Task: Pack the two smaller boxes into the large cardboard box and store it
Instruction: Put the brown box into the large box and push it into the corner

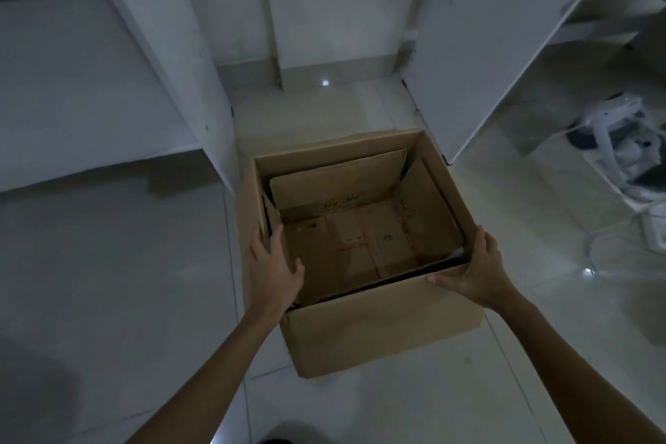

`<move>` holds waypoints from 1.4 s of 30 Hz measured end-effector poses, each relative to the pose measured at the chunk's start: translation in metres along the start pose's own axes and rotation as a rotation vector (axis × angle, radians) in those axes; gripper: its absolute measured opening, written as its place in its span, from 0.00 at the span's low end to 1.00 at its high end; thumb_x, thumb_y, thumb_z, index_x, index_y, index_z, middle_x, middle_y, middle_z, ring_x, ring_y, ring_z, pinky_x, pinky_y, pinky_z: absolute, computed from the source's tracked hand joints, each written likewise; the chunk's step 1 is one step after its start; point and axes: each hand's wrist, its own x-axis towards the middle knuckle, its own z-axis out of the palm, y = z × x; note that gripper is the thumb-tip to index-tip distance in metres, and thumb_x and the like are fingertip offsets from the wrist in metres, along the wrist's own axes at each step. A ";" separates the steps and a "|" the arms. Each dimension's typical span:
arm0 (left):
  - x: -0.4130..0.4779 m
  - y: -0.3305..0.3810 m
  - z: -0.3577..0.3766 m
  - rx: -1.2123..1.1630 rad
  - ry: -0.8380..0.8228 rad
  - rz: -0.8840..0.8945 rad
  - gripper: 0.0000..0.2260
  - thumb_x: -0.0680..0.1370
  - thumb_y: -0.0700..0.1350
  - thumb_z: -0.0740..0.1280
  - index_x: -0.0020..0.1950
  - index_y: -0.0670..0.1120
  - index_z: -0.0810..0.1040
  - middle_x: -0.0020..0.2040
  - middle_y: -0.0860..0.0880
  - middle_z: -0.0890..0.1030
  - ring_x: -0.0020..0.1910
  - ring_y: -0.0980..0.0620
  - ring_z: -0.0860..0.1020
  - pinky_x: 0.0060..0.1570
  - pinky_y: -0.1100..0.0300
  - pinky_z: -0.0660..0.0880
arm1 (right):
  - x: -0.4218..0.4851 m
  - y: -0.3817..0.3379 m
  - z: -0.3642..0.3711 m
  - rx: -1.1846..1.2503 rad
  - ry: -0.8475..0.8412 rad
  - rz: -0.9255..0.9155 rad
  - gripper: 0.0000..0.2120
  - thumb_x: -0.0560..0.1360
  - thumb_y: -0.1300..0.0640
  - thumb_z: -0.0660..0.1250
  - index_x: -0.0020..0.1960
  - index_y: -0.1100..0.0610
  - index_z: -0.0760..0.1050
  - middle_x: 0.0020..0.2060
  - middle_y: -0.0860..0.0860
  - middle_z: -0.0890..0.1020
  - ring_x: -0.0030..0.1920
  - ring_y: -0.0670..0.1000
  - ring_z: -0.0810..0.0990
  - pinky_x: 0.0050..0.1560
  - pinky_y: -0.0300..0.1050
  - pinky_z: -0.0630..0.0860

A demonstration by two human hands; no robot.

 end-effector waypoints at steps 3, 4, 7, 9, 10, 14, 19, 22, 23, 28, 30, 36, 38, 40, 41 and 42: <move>0.037 -0.004 -0.006 0.008 0.001 -0.008 0.29 0.75 0.45 0.67 0.73 0.46 0.60 0.75 0.39 0.52 0.73 0.39 0.56 0.64 0.49 0.68 | 0.026 -0.022 -0.001 0.006 0.006 0.003 0.69 0.51 0.32 0.76 0.76 0.59 0.41 0.75 0.56 0.52 0.73 0.62 0.54 0.70 0.61 0.63; 0.048 -0.005 -0.008 0.010 -0.002 -0.002 0.29 0.75 0.45 0.66 0.73 0.46 0.60 0.75 0.39 0.52 0.73 0.38 0.57 0.64 0.49 0.68 | 0.034 -0.029 -0.001 0.008 0.013 0.004 0.69 0.50 0.32 0.75 0.76 0.59 0.42 0.75 0.57 0.52 0.73 0.63 0.55 0.70 0.62 0.64; 0.077 -0.010 -0.016 0.026 -0.032 0.012 0.29 0.75 0.45 0.66 0.74 0.47 0.59 0.76 0.39 0.51 0.73 0.38 0.55 0.66 0.48 0.67 | 0.053 -0.049 0.000 0.006 0.022 0.008 0.68 0.52 0.34 0.77 0.76 0.60 0.41 0.75 0.57 0.52 0.73 0.63 0.54 0.70 0.61 0.63; 0.094 -0.012 -0.023 0.055 -0.066 0.013 0.30 0.75 0.45 0.66 0.74 0.47 0.58 0.76 0.40 0.49 0.75 0.38 0.53 0.68 0.47 0.66 | 0.063 -0.061 0.002 0.007 0.031 0.008 0.67 0.54 0.35 0.77 0.76 0.60 0.40 0.75 0.57 0.52 0.74 0.63 0.53 0.70 0.61 0.62; 0.102 -0.013 -0.026 0.091 -0.071 0.018 0.30 0.75 0.46 0.66 0.74 0.47 0.58 0.77 0.40 0.49 0.75 0.38 0.53 0.69 0.47 0.65 | 0.068 -0.066 0.003 0.006 0.037 0.005 0.67 0.54 0.35 0.77 0.76 0.60 0.40 0.75 0.57 0.52 0.73 0.63 0.53 0.69 0.61 0.63; 0.111 -0.018 -0.028 0.308 0.015 0.138 0.23 0.75 0.48 0.63 0.69 0.45 0.68 0.74 0.40 0.63 0.74 0.38 0.58 0.68 0.44 0.66 | 0.093 -0.084 0.006 -0.002 0.053 -0.019 0.66 0.56 0.34 0.76 0.76 0.60 0.40 0.75 0.56 0.51 0.74 0.61 0.52 0.69 0.61 0.63; 0.100 -0.019 0.001 0.340 0.171 0.393 0.17 0.77 0.50 0.54 0.55 0.46 0.79 0.57 0.46 0.81 0.63 0.42 0.74 0.65 0.47 0.65 | 0.130 -0.104 0.009 -0.006 0.078 -0.074 0.65 0.56 0.34 0.76 0.76 0.58 0.41 0.75 0.55 0.51 0.74 0.60 0.53 0.68 0.61 0.65; 0.112 -0.018 0.025 0.418 0.291 0.533 0.20 0.80 0.47 0.49 0.49 0.47 0.81 0.49 0.47 0.84 0.54 0.44 0.80 0.60 0.49 0.66 | 0.152 -0.114 0.015 -0.019 0.107 -0.109 0.65 0.56 0.33 0.75 0.76 0.60 0.41 0.74 0.56 0.52 0.73 0.61 0.54 0.68 0.60 0.65; 0.119 -0.018 0.030 0.439 0.335 0.537 0.19 0.79 0.45 0.51 0.47 0.47 0.82 0.46 0.47 0.85 0.51 0.44 0.80 0.58 0.49 0.67 | 0.160 -0.117 0.017 -0.028 0.116 -0.116 0.65 0.56 0.32 0.75 0.76 0.60 0.41 0.74 0.56 0.51 0.73 0.61 0.53 0.69 0.60 0.64; 0.162 -0.015 0.034 0.571 0.415 0.445 0.11 0.70 0.45 0.58 0.42 0.48 0.80 0.39 0.48 0.82 0.39 0.46 0.78 0.44 0.56 0.62 | 0.204 -0.136 0.019 -0.013 0.146 -0.152 0.66 0.56 0.29 0.73 0.76 0.60 0.41 0.75 0.58 0.51 0.74 0.62 0.52 0.70 0.60 0.62; 0.182 -0.014 0.034 0.614 0.449 0.406 0.11 0.72 0.46 0.57 0.40 0.49 0.79 0.37 0.49 0.80 0.37 0.47 0.75 0.41 0.56 0.61 | 0.224 -0.148 0.019 0.022 0.151 -0.163 0.66 0.56 0.30 0.74 0.76 0.60 0.40 0.75 0.58 0.51 0.74 0.62 0.51 0.69 0.60 0.62; 0.239 -0.015 0.031 0.622 0.498 0.327 0.12 0.76 0.46 0.55 0.39 0.48 0.77 0.36 0.49 0.79 0.37 0.47 0.72 0.40 0.56 0.59 | 0.278 -0.184 0.015 0.041 0.178 -0.171 0.65 0.56 0.31 0.74 0.76 0.60 0.42 0.75 0.59 0.52 0.74 0.62 0.53 0.71 0.60 0.61; 0.262 -0.015 0.028 0.609 0.510 0.335 0.11 0.76 0.46 0.55 0.39 0.49 0.75 0.37 0.49 0.78 0.38 0.47 0.70 0.40 0.56 0.59 | 0.296 -0.196 0.015 0.037 0.206 -0.171 0.65 0.56 0.32 0.75 0.75 0.61 0.43 0.75 0.60 0.54 0.74 0.63 0.54 0.71 0.59 0.61; 0.285 -0.017 0.024 0.589 0.514 0.364 0.07 0.75 0.45 0.58 0.41 0.49 0.74 0.38 0.49 0.79 0.37 0.46 0.73 0.41 0.55 0.60 | 0.312 -0.208 0.016 0.036 0.232 -0.164 0.65 0.55 0.31 0.75 0.75 0.61 0.44 0.74 0.60 0.55 0.73 0.63 0.56 0.71 0.60 0.62; 0.296 -0.019 0.022 0.579 0.513 0.384 0.04 0.74 0.43 0.61 0.41 0.49 0.74 0.38 0.49 0.79 0.38 0.45 0.74 0.41 0.55 0.61 | 0.321 -0.214 0.017 0.042 0.241 -0.159 0.65 0.55 0.31 0.75 0.75 0.61 0.45 0.74 0.60 0.56 0.73 0.62 0.57 0.70 0.60 0.63; 0.308 -0.021 0.021 0.568 0.512 0.401 0.02 0.73 0.43 0.63 0.42 0.50 0.73 0.39 0.48 0.79 0.39 0.45 0.74 0.41 0.54 0.61 | 0.329 -0.220 0.018 0.050 0.248 -0.153 0.64 0.55 0.31 0.75 0.75 0.61 0.45 0.73 0.60 0.57 0.72 0.62 0.57 0.70 0.60 0.64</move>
